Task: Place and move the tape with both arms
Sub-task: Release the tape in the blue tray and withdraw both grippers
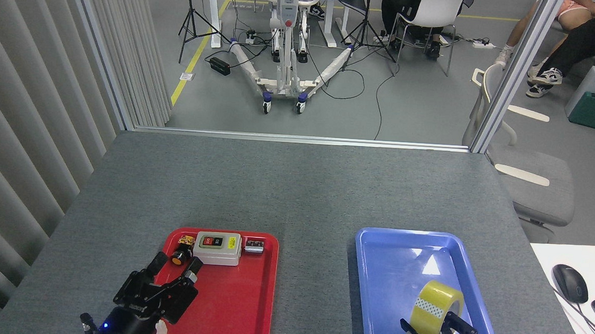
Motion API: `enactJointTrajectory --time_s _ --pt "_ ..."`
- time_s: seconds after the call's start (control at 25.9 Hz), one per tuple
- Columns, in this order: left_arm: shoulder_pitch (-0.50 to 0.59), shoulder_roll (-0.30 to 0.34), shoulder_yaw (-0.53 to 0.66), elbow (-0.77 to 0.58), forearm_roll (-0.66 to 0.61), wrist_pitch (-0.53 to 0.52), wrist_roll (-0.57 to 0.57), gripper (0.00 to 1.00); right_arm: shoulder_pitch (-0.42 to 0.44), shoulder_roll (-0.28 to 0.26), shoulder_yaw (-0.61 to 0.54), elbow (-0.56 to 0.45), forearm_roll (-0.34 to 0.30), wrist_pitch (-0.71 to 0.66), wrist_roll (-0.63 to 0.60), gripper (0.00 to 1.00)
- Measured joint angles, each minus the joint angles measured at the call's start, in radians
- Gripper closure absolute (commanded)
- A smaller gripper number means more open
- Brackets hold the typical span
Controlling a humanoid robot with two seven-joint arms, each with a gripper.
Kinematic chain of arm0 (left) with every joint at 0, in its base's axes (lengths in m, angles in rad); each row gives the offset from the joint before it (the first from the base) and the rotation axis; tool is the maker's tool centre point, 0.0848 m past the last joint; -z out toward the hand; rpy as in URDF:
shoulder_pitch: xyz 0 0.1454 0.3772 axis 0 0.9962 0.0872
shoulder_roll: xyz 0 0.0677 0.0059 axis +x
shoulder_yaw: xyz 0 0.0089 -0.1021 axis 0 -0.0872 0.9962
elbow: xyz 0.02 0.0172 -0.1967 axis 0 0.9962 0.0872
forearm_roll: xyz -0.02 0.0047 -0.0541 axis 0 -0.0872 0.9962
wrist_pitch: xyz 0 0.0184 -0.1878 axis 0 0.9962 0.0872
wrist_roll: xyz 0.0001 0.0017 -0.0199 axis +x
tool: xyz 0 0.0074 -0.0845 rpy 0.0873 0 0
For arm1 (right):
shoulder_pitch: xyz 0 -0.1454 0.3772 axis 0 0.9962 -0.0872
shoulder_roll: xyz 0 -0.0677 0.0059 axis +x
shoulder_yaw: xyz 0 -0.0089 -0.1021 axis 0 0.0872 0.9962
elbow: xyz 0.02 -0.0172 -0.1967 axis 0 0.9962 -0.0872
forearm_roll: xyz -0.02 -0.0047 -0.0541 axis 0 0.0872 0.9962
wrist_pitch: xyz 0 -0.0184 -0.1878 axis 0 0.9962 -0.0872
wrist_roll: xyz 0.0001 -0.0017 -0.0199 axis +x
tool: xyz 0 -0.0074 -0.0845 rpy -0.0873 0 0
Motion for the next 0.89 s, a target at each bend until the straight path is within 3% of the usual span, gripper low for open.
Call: enactJointTrajectory --time_s 0.12,0.23,0.27,0.31,0.35,0.39,0.54,0.89 --pt "0.001 0.006 -0.010 -0.011 -0.026 0.140 0.020 0.00 -0.044 -0.009 0.001 0.008 -0.003 0.113 0.168 1.00" --pt "-0.010 0.022 -0.013 -0.005 -0.068 0.192 0.057 0.00 -0.097 -0.012 0.021 0.049 -0.005 0.223 0.282 0.98" --pt "-0.013 0.024 -0.014 -0.004 -0.100 0.199 0.068 0.00 -0.116 -0.012 0.036 0.071 -0.006 0.254 0.312 0.86" --pt "-0.014 0.024 -0.014 -0.002 -0.136 0.208 0.077 0.00 -0.136 -0.013 0.052 0.091 -0.006 0.276 0.329 0.67" --pt "-0.015 0.024 -0.015 0.000 -0.178 0.215 0.081 0.00 -0.155 -0.014 0.068 0.113 -0.006 0.298 0.343 0.37" --pt "-0.016 0.021 -0.015 0.002 -0.219 0.221 0.087 0.00 -0.169 -0.015 0.078 0.130 -0.005 0.316 0.354 0.00" --pt "-0.017 0.011 -0.018 0.014 -0.318 0.240 0.100 0.00 -0.196 -0.016 0.100 0.170 -0.007 0.346 0.365 0.00" --pt "-0.017 0.002 -0.019 0.033 -0.341 0.246 0.106 0.00 -0.179 -0.004 0.089 0.163 -0.009 0.350 0.322 0.00"
